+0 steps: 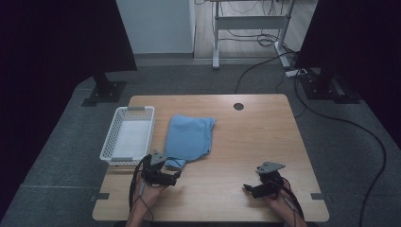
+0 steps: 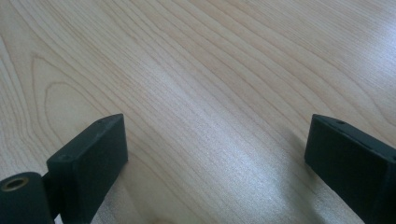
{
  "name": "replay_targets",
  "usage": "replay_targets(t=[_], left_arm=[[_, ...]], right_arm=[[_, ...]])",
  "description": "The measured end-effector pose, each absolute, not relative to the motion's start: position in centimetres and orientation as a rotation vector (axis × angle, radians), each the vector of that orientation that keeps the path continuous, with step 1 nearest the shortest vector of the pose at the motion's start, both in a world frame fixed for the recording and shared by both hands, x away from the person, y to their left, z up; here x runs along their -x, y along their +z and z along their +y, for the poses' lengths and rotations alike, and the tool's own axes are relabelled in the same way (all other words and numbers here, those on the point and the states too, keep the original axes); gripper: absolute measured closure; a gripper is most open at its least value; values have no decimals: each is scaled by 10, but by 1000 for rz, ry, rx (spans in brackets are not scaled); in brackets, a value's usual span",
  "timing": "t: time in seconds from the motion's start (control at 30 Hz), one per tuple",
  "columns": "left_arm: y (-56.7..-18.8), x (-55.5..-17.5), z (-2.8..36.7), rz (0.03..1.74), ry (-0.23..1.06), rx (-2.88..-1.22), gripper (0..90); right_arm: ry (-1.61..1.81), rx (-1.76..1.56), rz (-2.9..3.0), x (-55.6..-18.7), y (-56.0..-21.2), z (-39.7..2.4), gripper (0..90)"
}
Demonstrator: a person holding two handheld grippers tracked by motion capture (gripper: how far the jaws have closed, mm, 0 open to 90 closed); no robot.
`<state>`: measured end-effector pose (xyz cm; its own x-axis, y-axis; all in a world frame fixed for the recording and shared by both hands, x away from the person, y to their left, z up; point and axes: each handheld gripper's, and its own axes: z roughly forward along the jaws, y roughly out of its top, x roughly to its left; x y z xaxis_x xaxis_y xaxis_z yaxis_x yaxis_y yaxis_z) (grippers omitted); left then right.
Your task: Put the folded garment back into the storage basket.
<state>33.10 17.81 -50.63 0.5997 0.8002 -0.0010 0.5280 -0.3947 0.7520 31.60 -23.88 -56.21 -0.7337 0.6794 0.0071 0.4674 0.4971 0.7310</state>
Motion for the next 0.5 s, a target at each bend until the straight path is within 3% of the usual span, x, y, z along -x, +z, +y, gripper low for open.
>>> replay_targets(t=[0.5], left_arm=[[-501, -367, 163, 1037, 474, -2099, 8]], right_arm=[[1073, -969, 2461, -316, -562, -239, 60]])
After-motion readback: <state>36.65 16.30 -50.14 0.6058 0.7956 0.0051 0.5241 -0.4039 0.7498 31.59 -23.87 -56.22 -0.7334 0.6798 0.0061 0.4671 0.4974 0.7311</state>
